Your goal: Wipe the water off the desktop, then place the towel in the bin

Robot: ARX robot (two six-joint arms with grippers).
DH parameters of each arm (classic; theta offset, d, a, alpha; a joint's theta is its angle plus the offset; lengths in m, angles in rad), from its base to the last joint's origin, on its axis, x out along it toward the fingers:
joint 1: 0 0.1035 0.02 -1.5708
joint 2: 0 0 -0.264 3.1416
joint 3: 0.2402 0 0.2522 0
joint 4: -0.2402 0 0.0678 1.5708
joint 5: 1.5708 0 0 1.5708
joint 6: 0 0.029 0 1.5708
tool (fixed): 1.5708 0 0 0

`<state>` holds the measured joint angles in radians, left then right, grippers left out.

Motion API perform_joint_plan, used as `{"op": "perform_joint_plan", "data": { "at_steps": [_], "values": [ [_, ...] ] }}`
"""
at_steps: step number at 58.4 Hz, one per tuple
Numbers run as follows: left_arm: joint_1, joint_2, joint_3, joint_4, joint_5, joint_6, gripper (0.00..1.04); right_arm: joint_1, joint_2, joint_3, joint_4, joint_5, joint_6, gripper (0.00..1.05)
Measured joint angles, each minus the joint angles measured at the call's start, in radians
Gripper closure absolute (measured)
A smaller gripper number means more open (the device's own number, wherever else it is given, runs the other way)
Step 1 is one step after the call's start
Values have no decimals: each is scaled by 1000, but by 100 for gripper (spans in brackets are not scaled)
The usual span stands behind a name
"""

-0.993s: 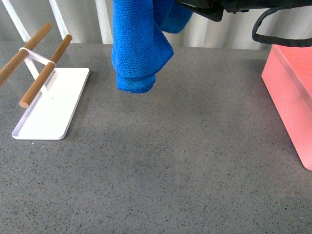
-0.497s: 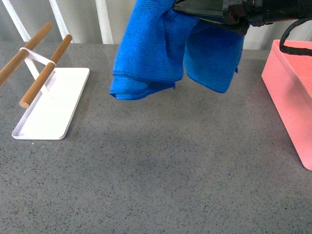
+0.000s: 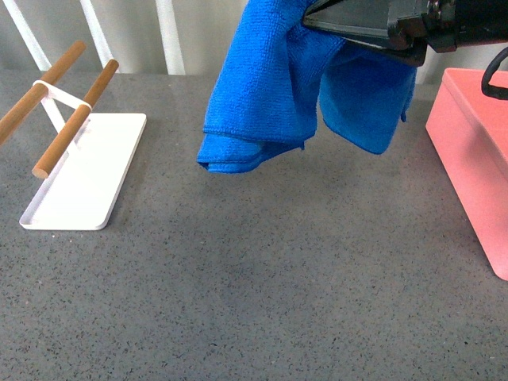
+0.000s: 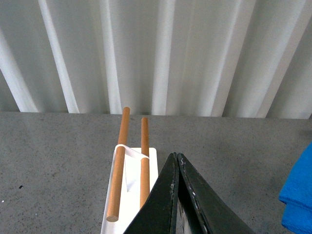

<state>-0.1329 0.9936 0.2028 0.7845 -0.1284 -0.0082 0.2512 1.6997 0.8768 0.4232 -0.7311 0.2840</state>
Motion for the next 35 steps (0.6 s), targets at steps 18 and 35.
{"op": "perform_joint_plan", "data": {
  "at_steps": [18, 35],
  "values": [
    [71, -174, -98, -79, 85, 0, 101, -6, -5, -17, -18, 16, -27, 101],
    [131, -340, -180, -150, 127, 1, 101, -5, -5, -7, -43, 34, -38, 101]
  ]
}}
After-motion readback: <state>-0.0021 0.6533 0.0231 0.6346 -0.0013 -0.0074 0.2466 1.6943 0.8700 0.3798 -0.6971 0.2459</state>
